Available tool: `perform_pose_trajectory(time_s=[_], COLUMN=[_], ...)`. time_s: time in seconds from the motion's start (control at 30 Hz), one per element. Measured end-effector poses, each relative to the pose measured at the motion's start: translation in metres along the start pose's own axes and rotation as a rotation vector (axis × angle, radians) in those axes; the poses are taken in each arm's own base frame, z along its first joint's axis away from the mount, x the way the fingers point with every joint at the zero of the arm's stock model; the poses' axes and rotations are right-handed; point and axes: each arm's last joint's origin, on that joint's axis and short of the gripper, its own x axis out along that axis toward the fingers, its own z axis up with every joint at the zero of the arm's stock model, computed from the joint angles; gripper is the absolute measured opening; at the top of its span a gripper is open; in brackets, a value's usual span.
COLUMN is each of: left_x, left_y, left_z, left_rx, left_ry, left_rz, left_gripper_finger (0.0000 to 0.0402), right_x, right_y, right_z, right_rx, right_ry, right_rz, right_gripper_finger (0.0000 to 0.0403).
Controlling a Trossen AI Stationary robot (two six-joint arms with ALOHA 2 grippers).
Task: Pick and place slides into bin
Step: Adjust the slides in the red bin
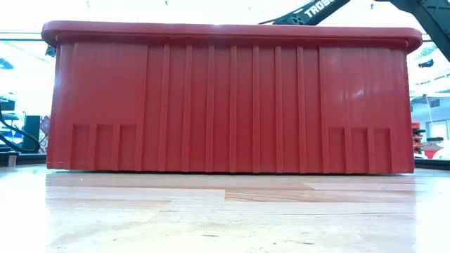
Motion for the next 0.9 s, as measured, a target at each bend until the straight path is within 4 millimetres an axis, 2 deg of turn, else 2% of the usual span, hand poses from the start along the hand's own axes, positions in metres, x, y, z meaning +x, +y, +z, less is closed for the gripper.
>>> perform_pose_trajectory(time_s=[0.1,0.33,0.57,0.7,0.9], left_x=[0.000,0.000,0.000,0.000,0.000], left_y=[0.000,0.000,0.000,0.000,0.000], left_z=[0.000,0.000,0.000,0.000,0.000], left_rx=[0.000,-0.014,-0.014,-0.018,-0.042], left_ry=[0.000,0.000,0.000,0.000,0.001], left_rz=[0.000,0.000,-0.001,0.000,-0.001], left_gripper_finger=[0.0008,0.0025,0.0009,0.0007,0.0024], right_x=[0.001,0.002,0.002,0.003,0.005], right_y=[-0.008,-0.011,-0.013,-0.021,-0.038], right_z=[0.000,0.002,0.011,0.017,0.021], right_rx=[0.048,0.075,0.131,0.194,0.251], right_ry=[0.008,-0.002,-0.099,-0.151,-0.176], right_rz=[-0.041,0.016,0.032,0.039,0.084], right_gripper_finger=[0.0011,0.0011,0.0011,0.0011,0.0011])
